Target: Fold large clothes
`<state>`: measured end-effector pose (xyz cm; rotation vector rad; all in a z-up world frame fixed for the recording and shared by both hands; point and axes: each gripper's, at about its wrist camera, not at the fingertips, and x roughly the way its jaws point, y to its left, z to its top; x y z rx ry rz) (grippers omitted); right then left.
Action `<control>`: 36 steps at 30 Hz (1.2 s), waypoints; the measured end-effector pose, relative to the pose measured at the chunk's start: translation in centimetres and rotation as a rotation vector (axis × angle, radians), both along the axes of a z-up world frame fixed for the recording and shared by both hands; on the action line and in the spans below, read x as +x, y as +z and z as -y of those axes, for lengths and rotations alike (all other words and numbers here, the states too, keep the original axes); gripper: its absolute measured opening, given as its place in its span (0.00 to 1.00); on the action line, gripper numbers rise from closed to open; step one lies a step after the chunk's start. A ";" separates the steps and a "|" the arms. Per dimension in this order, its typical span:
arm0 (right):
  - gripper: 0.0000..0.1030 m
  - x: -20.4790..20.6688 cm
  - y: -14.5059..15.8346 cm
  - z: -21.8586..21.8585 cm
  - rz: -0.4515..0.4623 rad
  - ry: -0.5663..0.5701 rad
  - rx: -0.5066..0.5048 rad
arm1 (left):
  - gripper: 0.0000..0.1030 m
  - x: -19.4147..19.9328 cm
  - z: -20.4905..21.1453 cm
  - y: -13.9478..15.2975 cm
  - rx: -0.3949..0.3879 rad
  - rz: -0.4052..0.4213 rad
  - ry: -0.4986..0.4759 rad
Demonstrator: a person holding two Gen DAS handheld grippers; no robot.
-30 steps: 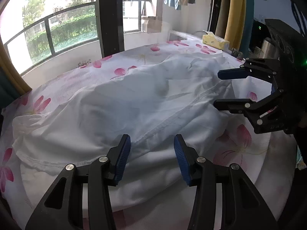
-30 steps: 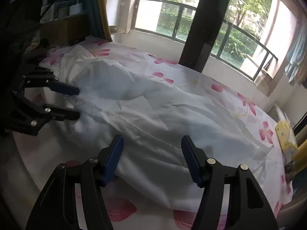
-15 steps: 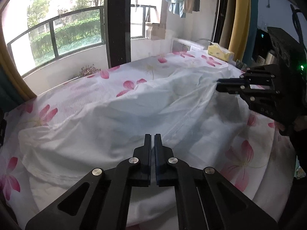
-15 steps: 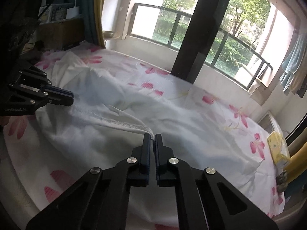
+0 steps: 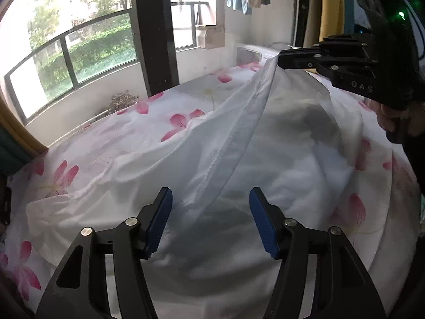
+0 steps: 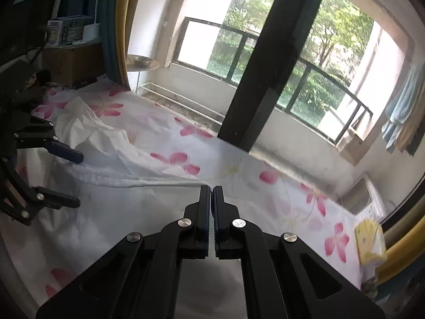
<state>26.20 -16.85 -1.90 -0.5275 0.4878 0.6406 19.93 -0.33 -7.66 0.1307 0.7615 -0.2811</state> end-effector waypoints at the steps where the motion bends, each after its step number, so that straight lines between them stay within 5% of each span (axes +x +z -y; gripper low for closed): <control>1: 0.01 0.2 0.2 -0.1 0.007 0.005 -0.001 | 0.36 0.2 -0.1 0.5 -0.007 0.013 -0.002; 2: 0.01 0.3 0.5 -0.3 0.017 0.010 -0.002 | 0.22 0.3 -0.1 0.8 0.001 0.022 -0.003; 5: 0.01 0.8 1.1 -0.6 0.045 0.020 -0.001 | 0.10 1.0 -0.1 1.8 0.027 0.053 -0.004; 11: 0.01 2.5 1.4 -0.8 0.058 0.015 0.019 | 0.05 4.1 -1.3 3.1 0.071 0.071 -0.009; 17: 0.01 4.8 1.6 -1.4 0.051 0.009 0.050 | 0.05 8.8 -3.1 3.8 0.091 0.087 0.011; 24: 0.01 8.1 0.1 -2.9 0.007 -0.026 0.048 | 0.05 12.9 -5.6 1.2 0.054 0.024 0.086; 32: 0.01 11.1 -2.1 -3.5 -0.019 -0.095 -0.005 | 0.06 15.3 -8.0 -1.1 0.071 -0.128 0.161; 34: 0.01 11.3 -2.1 -3.2 -0.014 -0.105 -0.007 | 0.15 14.8 -8.5 -0.4 0.041 -0.119 0.161; 36: 0.02 11.2 -1.9 -2.6 -0.012 -0.116 -0.008 | 0.34 13.8 -9.2 0.7 0.006 -0.094 0.168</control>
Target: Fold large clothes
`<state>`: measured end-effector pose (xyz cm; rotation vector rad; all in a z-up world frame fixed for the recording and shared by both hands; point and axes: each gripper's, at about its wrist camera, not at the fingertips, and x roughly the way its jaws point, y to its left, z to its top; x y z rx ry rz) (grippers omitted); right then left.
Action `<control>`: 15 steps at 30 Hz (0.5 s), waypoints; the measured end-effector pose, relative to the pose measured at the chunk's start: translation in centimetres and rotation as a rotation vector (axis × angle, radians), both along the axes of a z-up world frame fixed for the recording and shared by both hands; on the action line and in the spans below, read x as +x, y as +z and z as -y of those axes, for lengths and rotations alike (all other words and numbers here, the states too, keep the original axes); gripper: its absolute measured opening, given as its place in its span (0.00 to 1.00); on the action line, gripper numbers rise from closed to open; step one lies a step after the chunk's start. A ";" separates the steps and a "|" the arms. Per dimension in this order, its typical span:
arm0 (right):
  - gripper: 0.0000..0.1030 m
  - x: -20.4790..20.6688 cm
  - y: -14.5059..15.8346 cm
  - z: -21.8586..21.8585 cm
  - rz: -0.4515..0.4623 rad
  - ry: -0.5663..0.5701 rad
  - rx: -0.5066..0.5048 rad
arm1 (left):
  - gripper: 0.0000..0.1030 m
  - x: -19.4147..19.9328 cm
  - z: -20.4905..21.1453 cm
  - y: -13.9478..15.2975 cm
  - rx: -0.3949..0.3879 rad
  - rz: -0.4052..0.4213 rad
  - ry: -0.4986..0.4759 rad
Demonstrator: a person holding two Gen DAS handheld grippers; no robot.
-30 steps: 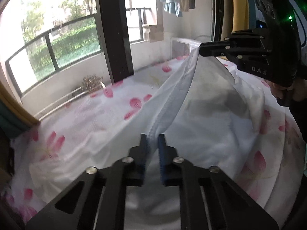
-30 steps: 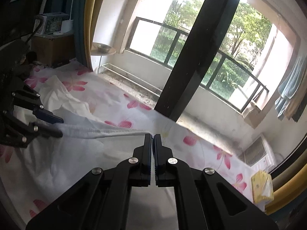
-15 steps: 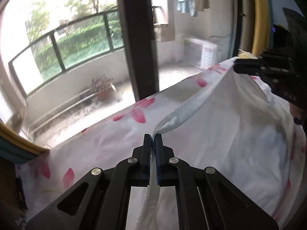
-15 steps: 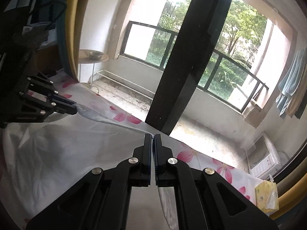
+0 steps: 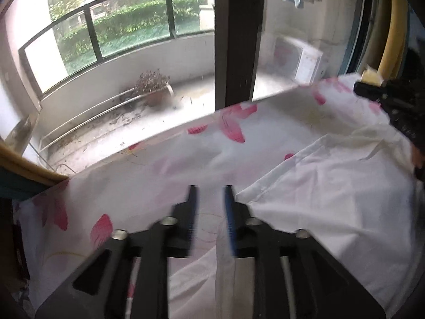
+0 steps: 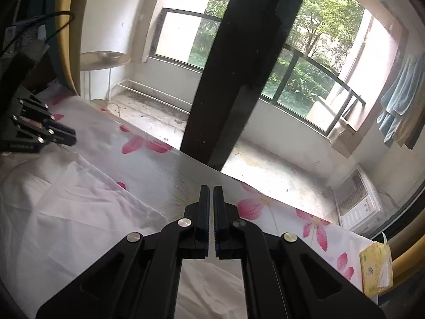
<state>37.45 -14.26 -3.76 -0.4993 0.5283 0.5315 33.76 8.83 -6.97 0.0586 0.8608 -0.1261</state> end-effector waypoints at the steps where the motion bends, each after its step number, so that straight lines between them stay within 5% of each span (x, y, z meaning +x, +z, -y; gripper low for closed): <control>1: 0.02 0.1 0.1 0.5 0.001 -0.010 0.003 | 0.36 -0.7 -0.4 0.6 -0.009 0.019 0.014; 7: 0.02 -0.4 1.3 5.4 -0.001 -0.102 0.027 | 0.39 -5.9 -3.7 2.8 -0.053 0.098 0.130; 15: 0.04 -2.8 0.5 13.1 -0.075 -0.209 0.058 | 0.40 -12.6 -6.0 0.5 -0.077 0.040 0.242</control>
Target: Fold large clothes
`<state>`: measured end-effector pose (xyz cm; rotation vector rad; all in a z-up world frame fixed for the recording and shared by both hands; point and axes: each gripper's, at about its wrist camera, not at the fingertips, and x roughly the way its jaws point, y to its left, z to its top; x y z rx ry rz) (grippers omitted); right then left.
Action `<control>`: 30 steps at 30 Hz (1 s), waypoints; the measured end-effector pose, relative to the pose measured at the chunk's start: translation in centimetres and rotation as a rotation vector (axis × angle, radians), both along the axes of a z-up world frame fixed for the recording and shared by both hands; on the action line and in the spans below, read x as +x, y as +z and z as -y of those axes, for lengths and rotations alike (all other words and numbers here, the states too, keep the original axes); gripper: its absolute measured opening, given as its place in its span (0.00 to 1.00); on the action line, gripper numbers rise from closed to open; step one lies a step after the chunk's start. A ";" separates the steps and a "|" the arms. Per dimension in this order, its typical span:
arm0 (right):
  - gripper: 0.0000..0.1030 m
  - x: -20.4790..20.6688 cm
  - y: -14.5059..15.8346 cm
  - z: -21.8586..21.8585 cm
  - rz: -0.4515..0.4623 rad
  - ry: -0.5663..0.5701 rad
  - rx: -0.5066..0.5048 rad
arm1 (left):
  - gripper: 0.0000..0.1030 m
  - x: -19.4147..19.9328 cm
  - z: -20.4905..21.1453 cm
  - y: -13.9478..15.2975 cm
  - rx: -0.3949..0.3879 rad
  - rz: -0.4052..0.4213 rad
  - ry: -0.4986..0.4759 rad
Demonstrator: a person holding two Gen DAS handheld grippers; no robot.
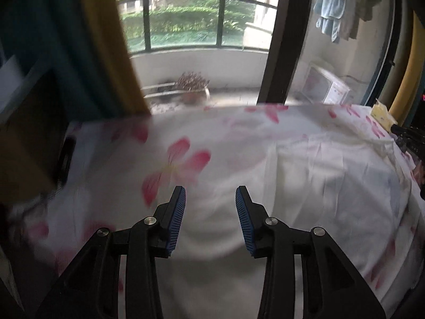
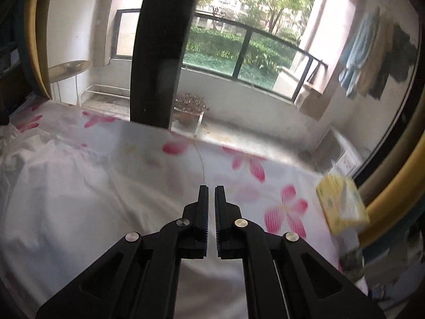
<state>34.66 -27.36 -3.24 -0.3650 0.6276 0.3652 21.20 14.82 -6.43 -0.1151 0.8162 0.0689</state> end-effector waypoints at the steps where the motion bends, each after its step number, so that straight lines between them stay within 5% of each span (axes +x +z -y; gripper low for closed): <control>1: 0.06 -0.2 -0.2 0.4 -0.012 -0.002 -0.003 | 0.40 -0.7 -0.2 -0.4 -0.005 -0.013 0.011; 3: 0.13 -0.7 -1.0 1.0 -0.043 0.000 -0.025 | 0.40 -1.6 -0.5 -1.2 -0.018 -0.034 0.025; 6: 0.54 -1.2 -2.0 1.1 -0.084 0.027 -0.040 | 0.40 -2.4 -0.4 -2.2 -0.024 -0.063 0.024; 7: 0.60 -1.3 -2.4 1.0 -0.093 0.039 -0.039 | 0.40 -2.4 -0.2 -2.5 -0.025 -0.074 0.014; 19: 0.60 2.6 -5.1 -0.7 -0.119 0.027 -0.203 | 0.41 1.8 1.1 -3.8 0.077 -0.151 -0.047; 24: 0.60 5.3 -4.7 -0.8 -0.090 -0.002 -0.232 | 0.41 3.5 0.4 -3.2 0.164 -0.129 0.006; 30: 0.60 7.3 -4.6 0.0 -0.068 -0.040 -0.239 | 0.41 5.9 -2.5 -3.6 0.165 -0.127 0.070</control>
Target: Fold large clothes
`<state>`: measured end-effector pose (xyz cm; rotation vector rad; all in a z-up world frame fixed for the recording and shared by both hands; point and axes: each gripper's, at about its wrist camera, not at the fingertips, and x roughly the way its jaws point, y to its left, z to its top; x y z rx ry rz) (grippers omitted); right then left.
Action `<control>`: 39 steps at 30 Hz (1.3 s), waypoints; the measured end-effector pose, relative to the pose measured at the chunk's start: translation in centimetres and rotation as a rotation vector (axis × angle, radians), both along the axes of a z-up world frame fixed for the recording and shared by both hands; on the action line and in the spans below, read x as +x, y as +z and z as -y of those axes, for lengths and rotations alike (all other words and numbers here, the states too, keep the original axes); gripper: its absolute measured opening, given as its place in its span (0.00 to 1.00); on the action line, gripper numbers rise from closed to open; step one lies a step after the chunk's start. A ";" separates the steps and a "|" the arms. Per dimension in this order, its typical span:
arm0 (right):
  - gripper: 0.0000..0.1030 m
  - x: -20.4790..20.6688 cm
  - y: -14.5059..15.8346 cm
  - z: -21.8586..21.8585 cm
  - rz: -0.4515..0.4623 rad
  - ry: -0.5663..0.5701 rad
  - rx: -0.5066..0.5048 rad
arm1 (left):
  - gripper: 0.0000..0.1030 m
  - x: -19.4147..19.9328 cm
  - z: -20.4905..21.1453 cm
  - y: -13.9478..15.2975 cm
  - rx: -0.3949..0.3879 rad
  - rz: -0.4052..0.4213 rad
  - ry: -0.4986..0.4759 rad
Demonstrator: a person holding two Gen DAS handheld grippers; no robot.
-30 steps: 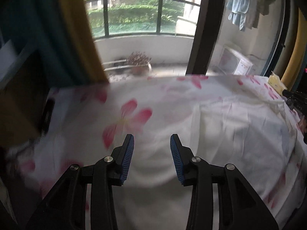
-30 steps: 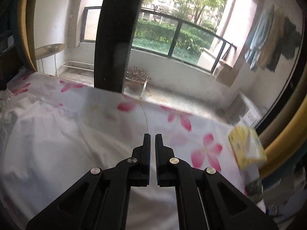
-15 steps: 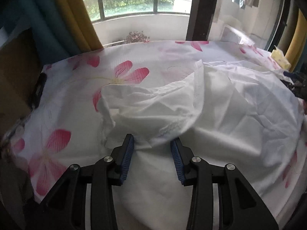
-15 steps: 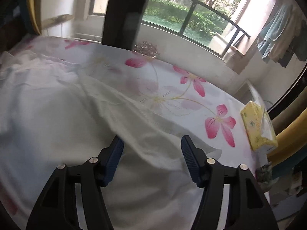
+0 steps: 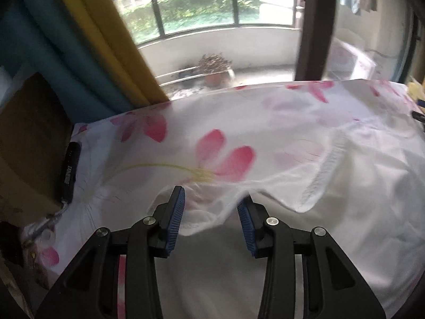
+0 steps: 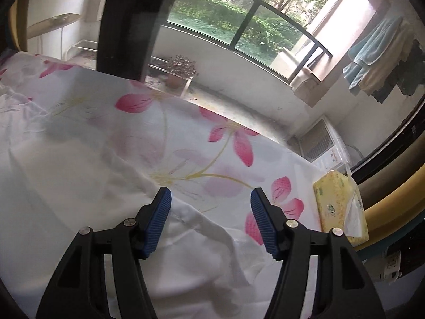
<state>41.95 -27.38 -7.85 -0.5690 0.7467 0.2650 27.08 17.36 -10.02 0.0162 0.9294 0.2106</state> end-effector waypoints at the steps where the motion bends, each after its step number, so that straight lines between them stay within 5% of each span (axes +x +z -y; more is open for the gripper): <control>1: 0.60 0.1 -0.1 0.2 0.002 -0.004 0.001 | 0.41 0.6 -0.5 -0.3 -0.003 -0.003 0.013; 12: 0.60 -2.0 0.9 4.1 -0.006 -0.089 0.045 | 0.41 -2.2 -3.6 1.0 -0.026 0.062 0.157; 26: 0.60 -9.2 1.2 8.4 -0.048 -0.209 0.219 | 0.41 -12.4 0.1 0.6 -0.249 0.123 0.144; 39: 0.60 -15.7 -1.4 9.9 -0.125 -0.221 0.355 | 0.41 -15.6 2.7 -1.1 -0.238 0.103 0.131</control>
